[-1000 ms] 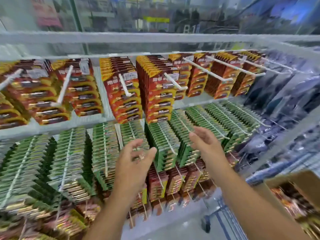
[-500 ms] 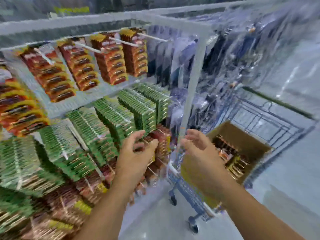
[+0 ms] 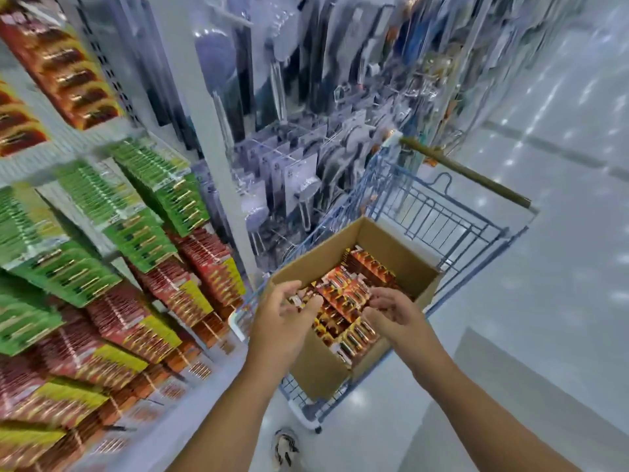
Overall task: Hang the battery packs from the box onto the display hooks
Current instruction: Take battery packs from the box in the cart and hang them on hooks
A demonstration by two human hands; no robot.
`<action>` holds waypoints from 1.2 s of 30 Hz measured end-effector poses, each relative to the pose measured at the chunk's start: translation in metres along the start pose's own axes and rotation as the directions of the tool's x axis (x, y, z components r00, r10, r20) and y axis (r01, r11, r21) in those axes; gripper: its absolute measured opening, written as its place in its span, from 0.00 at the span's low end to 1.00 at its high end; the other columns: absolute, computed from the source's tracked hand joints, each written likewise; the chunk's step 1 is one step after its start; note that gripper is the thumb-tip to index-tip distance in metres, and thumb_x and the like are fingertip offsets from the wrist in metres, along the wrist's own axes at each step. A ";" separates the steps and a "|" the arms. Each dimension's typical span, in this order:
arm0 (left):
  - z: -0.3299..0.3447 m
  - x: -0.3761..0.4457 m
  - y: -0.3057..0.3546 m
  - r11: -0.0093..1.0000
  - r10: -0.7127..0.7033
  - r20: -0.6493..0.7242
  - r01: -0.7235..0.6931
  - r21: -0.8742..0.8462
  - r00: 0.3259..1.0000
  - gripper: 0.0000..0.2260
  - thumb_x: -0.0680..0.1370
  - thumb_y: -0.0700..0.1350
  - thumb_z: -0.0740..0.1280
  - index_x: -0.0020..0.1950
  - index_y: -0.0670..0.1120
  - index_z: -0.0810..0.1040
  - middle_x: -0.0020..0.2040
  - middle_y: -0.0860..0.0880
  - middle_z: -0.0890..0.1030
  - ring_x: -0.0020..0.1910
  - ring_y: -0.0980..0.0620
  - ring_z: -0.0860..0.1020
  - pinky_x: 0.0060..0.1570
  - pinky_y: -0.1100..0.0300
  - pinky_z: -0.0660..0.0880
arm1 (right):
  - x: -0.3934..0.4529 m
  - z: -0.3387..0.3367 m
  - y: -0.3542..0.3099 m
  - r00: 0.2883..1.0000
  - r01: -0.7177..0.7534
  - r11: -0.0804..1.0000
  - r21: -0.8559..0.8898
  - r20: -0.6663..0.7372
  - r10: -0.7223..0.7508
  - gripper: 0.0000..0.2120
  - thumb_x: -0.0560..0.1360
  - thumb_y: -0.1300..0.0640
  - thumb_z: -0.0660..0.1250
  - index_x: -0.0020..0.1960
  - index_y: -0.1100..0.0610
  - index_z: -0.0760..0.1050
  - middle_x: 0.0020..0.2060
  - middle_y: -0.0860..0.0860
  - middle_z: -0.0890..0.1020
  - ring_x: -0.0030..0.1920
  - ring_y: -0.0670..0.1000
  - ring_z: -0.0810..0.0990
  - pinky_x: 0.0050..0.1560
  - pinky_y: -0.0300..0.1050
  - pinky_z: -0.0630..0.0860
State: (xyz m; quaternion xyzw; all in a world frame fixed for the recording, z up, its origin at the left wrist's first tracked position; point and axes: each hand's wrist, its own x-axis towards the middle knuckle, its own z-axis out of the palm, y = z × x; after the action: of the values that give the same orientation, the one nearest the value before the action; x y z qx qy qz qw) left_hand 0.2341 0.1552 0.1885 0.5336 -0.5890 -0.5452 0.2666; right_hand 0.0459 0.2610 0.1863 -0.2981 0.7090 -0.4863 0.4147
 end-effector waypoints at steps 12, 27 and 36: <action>0.087 0.110 -0.057 0.954 -0.267 -0.102 0.277 0.111 0.958 0.17 0.78 0.61 0.72 0.64 0.59 0.76 0.63 0.53 0.75 0.56 0.52 0.78 0.46 0.59 0.72 | 0.119 -0.025 0.054 0.968 -0.184 0.953 -0.242 0.123 0.219 0.17 0.75 0.45 0.76 0.62 0.41 0.79 0.55 0.46 0.83 0.56 0.47 0.81 0.46 0.36 0.79; 0.194 0.183 -0.136 0.727 -0.614 -0.530 0.680 -0.091 0.585 0.29 0.77 0.63 0.71 0.75 0.57 0.69 0.72 0.51 0.71 0.68 0.47 0.75 0.60 0.50 0.77 | 0.292 -0.021 0.168 0.592 0.289 0.665 -0.689 0.674 0.441 0.25 0.76 0.42 0.72 0.72 0.41 0.73 0.65 0.42 0.76 0.68 0.46 0.73 0.66 0.42 0.72; 0.212 0.216 -0.184 0.571 -0.614 -0.642 0.820 0.041 0.460 0.30 0.81 0.53 0.70 0.79 0.47 0.64 0.74 0.44 0.71 0.72 0.42 0.73 0.65 0.47 0.74 | 0.298 -0.008 0.206 0.447 0.709 0.352 -0.611 0.775 0.447 0.30 0.77 0.43 0.72 0.77 0.45 0.70 0.77 0.49 0.68 0.78 0.54 0.62 0.80 0.58 0.57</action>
State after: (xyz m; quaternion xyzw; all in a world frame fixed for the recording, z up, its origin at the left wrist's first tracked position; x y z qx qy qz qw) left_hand 0.0440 0.0626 -0.0954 0.9056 -0.2810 -0.3101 0.0686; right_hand -0.1075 0.0904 -0.0944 -0.7463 0.4817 0.1971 0.4148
